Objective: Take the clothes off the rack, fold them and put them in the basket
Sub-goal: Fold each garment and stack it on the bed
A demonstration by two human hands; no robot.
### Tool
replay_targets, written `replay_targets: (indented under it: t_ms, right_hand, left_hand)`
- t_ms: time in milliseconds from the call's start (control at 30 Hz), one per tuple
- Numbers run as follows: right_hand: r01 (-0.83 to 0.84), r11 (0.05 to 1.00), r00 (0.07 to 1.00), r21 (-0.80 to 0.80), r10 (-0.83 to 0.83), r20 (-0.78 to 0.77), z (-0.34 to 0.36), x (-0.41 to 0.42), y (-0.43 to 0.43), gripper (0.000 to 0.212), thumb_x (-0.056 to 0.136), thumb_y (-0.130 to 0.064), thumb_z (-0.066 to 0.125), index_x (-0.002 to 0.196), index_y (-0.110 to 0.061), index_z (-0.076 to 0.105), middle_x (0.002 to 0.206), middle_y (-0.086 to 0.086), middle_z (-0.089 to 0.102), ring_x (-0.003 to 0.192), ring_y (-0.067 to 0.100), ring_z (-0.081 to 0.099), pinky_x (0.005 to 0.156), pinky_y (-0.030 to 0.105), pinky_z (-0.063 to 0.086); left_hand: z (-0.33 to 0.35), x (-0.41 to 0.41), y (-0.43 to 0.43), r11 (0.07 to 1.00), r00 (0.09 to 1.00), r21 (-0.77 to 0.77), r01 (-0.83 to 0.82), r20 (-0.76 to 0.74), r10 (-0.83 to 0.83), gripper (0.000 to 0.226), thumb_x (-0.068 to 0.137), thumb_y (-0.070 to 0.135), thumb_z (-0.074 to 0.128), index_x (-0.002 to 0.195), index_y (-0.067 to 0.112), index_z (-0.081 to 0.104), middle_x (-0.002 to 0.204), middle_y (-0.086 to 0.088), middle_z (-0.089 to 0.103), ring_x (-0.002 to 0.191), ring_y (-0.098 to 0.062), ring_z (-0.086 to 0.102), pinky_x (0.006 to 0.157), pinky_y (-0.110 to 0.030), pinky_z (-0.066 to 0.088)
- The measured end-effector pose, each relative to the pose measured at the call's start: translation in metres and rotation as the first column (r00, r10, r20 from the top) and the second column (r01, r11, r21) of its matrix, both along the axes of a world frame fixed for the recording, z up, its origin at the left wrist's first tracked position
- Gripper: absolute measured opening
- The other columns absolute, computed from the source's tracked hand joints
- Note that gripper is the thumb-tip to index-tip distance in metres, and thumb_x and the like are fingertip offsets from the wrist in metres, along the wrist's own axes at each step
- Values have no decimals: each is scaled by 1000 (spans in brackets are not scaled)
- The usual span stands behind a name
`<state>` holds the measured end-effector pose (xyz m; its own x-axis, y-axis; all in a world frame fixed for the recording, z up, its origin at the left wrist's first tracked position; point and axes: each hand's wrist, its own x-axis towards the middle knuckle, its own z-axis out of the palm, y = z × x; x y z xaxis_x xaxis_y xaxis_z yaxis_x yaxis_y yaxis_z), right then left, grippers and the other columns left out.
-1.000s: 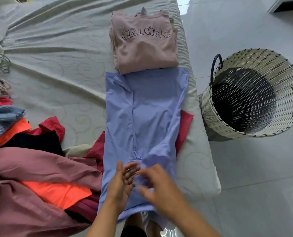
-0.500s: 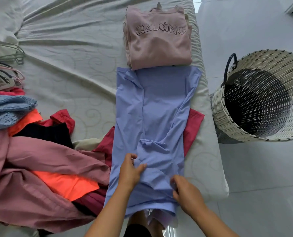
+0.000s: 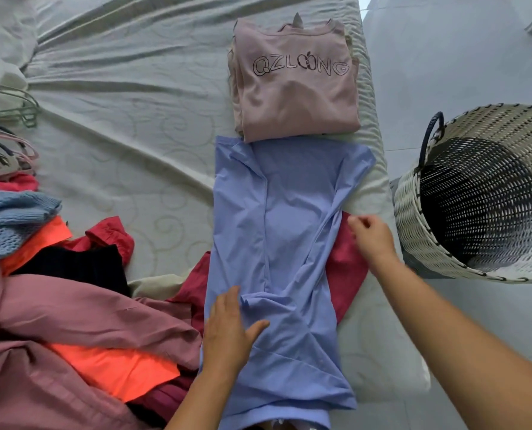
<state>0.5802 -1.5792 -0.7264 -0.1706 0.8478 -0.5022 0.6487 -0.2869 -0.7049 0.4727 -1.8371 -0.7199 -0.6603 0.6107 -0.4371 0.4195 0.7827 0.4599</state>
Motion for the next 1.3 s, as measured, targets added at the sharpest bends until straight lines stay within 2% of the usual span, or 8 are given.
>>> replay_targets:
  t_ms: [200, 333, 467, 567, 700, 867, 1033, 1300]
  right_hand:
    - [289, 954, 950, -77, -296, -104, -27, -52, 83, 32, 85, -28, 63, 59, -15, 49, 69, 7, 54, 76, 23, 53, 72, 38, 44]
    - [378, 926, 916, 4, -374, -149, -23, -70, 99, 31, 73, -10, 66, 57, -18, 41, 63, 2, 45, 66, 18, 46, 59, 34, 38]
    - [151, 972, 964, 180, -105, -244, 3, -105, 83, 21, 81, -3, 62, 78, -18, 48, 71, -6, 49, 64, 7, 47, 59, 22, 41]
    - [-109, 993, 946, -35, 93, -311, 0, -146, 60, 23, 87, -9, 62, 105, -4, 49, 87, 3, 54, 74, 14, 55, 59, 24, 50]
    - [-436, 881, 897, 184, 408, 170, -12, -157, 42, 32, 92, -9, 49, 122, 3, 51, 120, 21, 50, 106, 35, 53, 92, 40, 41]
    - [-639, 696, 769, 328, 571, 287, -22, -108, 25, 41, 85, 1, 50, 126, 2, 54, 129, 23, 50, 118, 40, 47, 103, 45, 36]
    - [-271, 902, 960, 335, 277, 33, -2, -47, -26, 28, 88, -4, 52, 116, 2, 56, 109, 13, 47, 94, 20, 50, 92, 30, 40]
    - [-48, 993, 998, -112, 51, 22, -18, 64, -161, 25, 80, -5, 70, 94, -8, 50, 83, 7, 55, 79, 26, 54, 66, 23, 40]
  left_hand:
    - [-19, -23, 34, 968, 969, -20, 249, 5, -249, 28, 81, 39, 59, 105, 24, 60, 105, 8, 45, 107, -13, 44, 88, -21, 29]
    - [-12, -30, 26, 975, 899, 210, 72, 409, -154, 19, 61, 52, 49, 66, 34, 50, 72, 18, 53, 70, 3, 47, 66, -14, 33]
    - [-1, -33, 6, 942, 815, 253, -222, 578, 36, 15, 68, 35, 69, 71, 43, 56, 62, 18, 55, 57, 4, 43, 56, -11, 33]
    - [-9, -38, -7, 912, 762, 166, -375, 616, 201, 27, 56, 48, 63, 73, 27, 62, 60, 12, 58, 57, 5, 45, 57, -13, 37]
    - [-23, -40, -16, 910, 729, 9, -415, 601, 327, 51, 44, 54, 63, 76, 15, 63, 63, 8, 64, 63, 0, 53, 65, -18, 43]
    - [-26, -32, -17, 957, 761, -43, -286, 598, 254, 55, 50, 42, 80, 94, 21, 56, 92, 4, 64, 85, -12, 58, 77, -21, 45]
    - [-14, -28, -14, 933, 779, 30, -360, 560, 282, 30, 65, 32, 76, 79, 21, 52, 74, 9, 53, 71, -11, 49, 60, -14, 38]
    - [-3, -17, -22, 992, 950, -80, -100, 290, 119, 53, 84, 23, 65, 130, 15, 38, 116, -5, 58, 109, -27, 56, 88, -34, 44]
